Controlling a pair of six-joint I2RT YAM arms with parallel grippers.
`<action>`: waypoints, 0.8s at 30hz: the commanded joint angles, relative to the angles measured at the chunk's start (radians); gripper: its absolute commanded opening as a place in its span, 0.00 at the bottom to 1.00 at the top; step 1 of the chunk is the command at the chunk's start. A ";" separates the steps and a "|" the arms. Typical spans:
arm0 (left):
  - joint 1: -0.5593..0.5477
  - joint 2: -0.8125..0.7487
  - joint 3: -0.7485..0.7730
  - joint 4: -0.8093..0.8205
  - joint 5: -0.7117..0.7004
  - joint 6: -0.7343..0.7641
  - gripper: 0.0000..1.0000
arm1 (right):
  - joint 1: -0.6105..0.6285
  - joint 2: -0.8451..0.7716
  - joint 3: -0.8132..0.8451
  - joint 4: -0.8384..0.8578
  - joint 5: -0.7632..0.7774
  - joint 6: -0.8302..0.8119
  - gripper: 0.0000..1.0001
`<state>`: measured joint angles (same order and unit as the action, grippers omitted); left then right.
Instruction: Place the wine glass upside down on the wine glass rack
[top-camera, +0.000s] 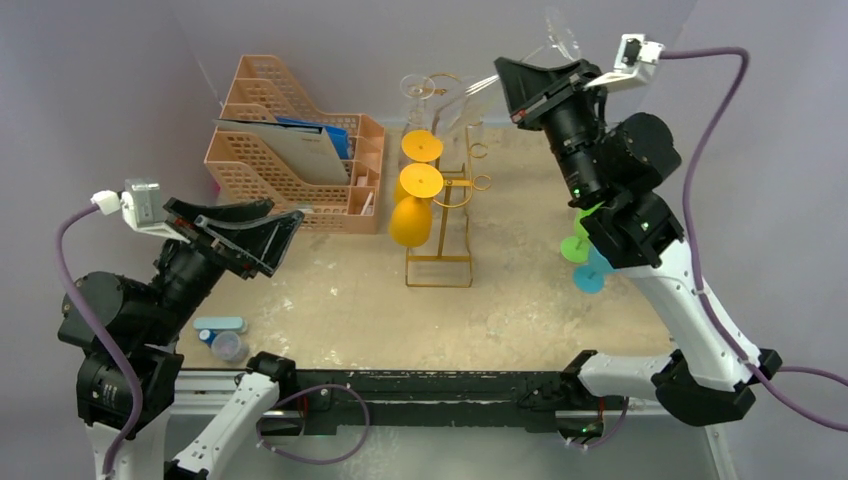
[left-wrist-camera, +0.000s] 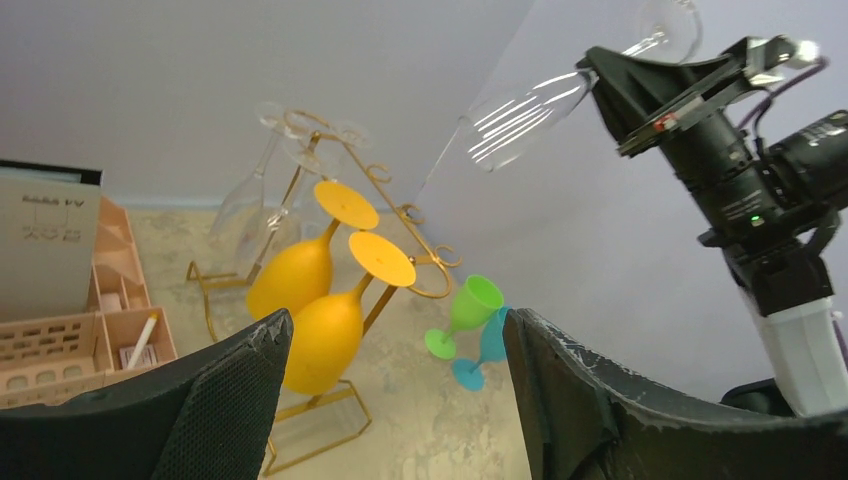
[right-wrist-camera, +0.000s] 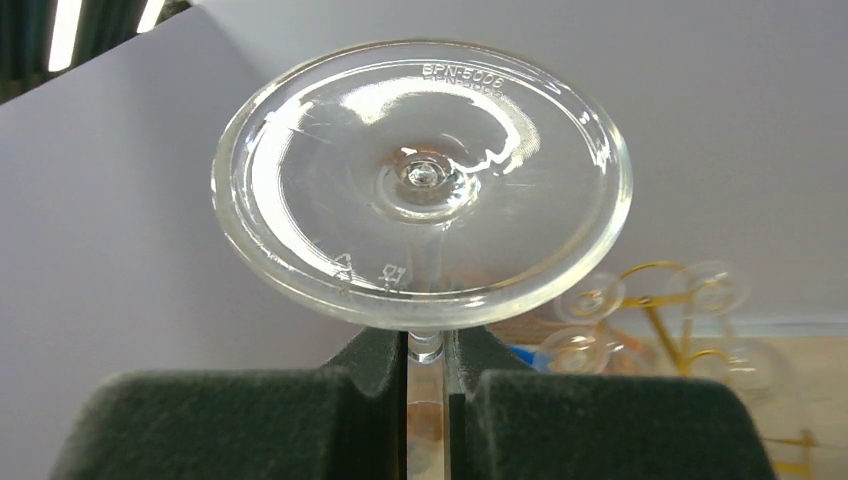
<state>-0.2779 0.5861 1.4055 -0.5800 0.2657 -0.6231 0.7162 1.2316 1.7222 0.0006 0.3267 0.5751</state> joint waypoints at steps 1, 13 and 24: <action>-0.003 0.040 0.025 -0.083 -0.018 0.014 0.76 | -0.016 -0.033 0.009 0.024 0.205 -0.223 0.00; -0.003 0.059 -0.030 -0.107 -0.002 -0.019 0.75 | -0.123 -0.002 -0.050 0.167 0.508 -0.690 0.00; -0.002 0.036 -0.082 -0.175 -0.005 -0.017 0.73 | -0.272 0.088 -0.150 -0.055 0.163 -0.685 0.00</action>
<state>-0.2779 0.6365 1.3464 -0.7265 0.2596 -0.6353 0.4740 1.3056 1.5986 0.0257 0.6807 -0.0956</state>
